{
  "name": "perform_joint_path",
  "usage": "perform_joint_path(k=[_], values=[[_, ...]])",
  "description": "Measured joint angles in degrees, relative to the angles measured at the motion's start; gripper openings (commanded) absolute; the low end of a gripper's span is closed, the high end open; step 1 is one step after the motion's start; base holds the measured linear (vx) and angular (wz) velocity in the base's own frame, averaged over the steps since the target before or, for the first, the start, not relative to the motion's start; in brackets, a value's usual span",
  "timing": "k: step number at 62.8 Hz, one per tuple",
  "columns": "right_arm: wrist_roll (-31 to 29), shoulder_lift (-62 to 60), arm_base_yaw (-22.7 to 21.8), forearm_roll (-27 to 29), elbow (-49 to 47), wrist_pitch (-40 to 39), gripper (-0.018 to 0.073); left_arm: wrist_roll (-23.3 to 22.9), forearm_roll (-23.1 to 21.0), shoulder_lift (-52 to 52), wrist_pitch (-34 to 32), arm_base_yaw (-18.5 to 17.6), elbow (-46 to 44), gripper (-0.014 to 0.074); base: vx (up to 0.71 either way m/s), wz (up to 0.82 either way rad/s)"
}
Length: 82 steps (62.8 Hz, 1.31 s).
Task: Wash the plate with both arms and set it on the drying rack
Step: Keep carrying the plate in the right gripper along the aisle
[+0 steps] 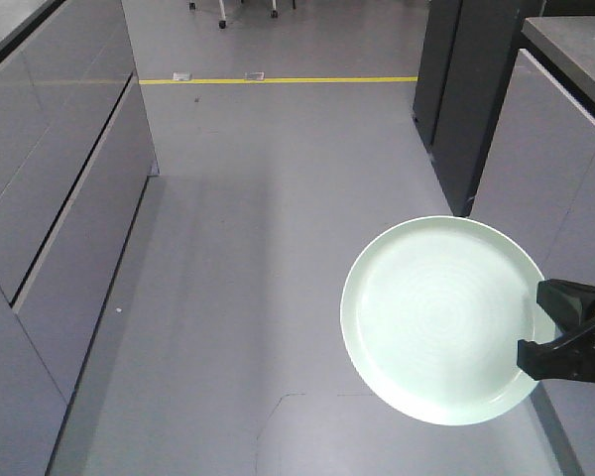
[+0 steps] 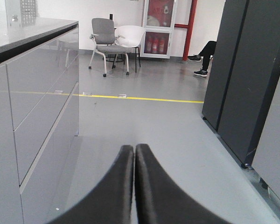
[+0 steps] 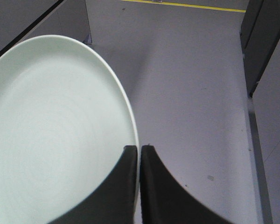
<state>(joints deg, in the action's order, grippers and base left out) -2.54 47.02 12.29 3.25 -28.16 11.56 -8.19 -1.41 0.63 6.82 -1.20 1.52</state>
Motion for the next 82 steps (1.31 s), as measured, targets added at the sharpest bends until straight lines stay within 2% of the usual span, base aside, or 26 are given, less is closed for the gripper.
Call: perform_joint_path(k=[82], values=[[0.0,0.0,0.0,0.0,0.0,0.0,-0.0008,0.0,0.0,0.0,0.0,0.0,0.0,-0.0006,0.08,-0.02]])
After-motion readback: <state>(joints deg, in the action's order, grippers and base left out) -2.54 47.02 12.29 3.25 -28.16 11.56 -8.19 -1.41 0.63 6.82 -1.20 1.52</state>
